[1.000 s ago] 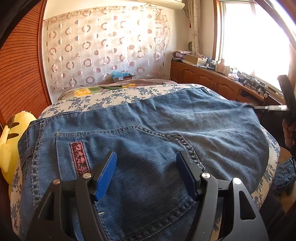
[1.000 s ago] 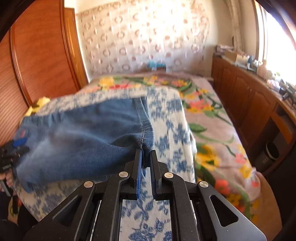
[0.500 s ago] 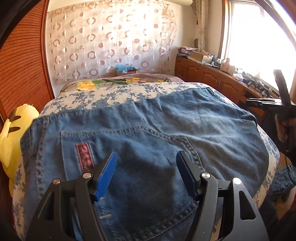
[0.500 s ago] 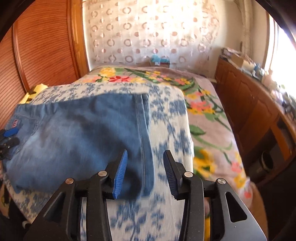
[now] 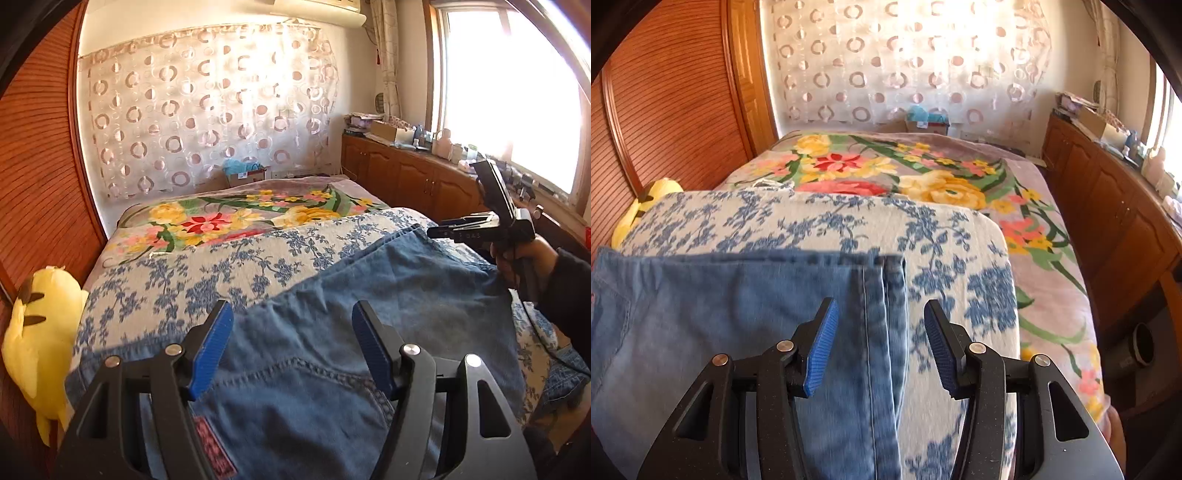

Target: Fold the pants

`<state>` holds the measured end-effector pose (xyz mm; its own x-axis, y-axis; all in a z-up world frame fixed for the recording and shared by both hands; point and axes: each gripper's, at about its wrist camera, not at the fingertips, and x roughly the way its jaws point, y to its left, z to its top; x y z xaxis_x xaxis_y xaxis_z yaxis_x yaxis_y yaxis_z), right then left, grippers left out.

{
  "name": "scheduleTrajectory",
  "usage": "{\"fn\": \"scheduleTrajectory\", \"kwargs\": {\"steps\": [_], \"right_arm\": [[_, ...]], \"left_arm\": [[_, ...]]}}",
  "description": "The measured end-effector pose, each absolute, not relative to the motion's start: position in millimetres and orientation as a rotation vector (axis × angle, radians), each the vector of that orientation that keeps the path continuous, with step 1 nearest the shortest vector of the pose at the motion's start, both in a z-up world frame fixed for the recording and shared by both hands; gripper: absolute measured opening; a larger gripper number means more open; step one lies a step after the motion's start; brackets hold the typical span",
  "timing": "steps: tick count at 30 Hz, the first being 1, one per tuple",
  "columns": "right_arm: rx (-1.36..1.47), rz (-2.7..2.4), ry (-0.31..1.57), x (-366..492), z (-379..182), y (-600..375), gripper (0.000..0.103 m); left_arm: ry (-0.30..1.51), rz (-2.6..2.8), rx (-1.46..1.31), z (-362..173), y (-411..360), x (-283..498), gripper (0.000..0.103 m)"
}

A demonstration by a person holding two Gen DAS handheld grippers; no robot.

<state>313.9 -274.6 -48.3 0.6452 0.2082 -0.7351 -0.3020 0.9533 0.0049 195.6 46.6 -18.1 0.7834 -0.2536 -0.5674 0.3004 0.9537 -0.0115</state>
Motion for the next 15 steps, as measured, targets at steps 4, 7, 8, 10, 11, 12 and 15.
{"fn": "scheduleTrajectory", "kwargs": {"steps": [4,7,8,10,11,12,15], "right_arm": [[-0.109,0.289,0.848,330.0,-52.3,-270.9,0.049],[-0.104,0.285,0.873,339.7,-57.5,-268.8,0.049],[-0.100,0.290,0.880,341.5,-58.9,-268.1,0.049],[-0.098,0.304,0.903,344.6,-63.0,-266.4,0.047],[-0.110,0.307,0.911,344.4,-65.5,-264.7,0.044],[-0.123,0.304,0.911,343.6,-66.6,-263.2,0.043],[-0.160,0.296,0.922,343.3,-69.3,-258.3,0.030]], "left_arm": [[0.614,-0.286,0.117,-21.9,42.7,212.3,0.067],[0.634,-0.290,0.122,-29.3,41.4,223.5,0.067],[0.639,-0.293,0.126,-31.6,41.0,225.1,0.067],[0.648,-0.285,0.138,-37.1,40.9,230.1,0.067],[0.653,-0.284,0.137,-38.3,40.3,231.5,0.067],[0.658,-0.287,0.132,-40.1,40.4,232.5,0.067],[0.665,-0.288,0.126,-46.1,40.8,234.1,0.067]]}}
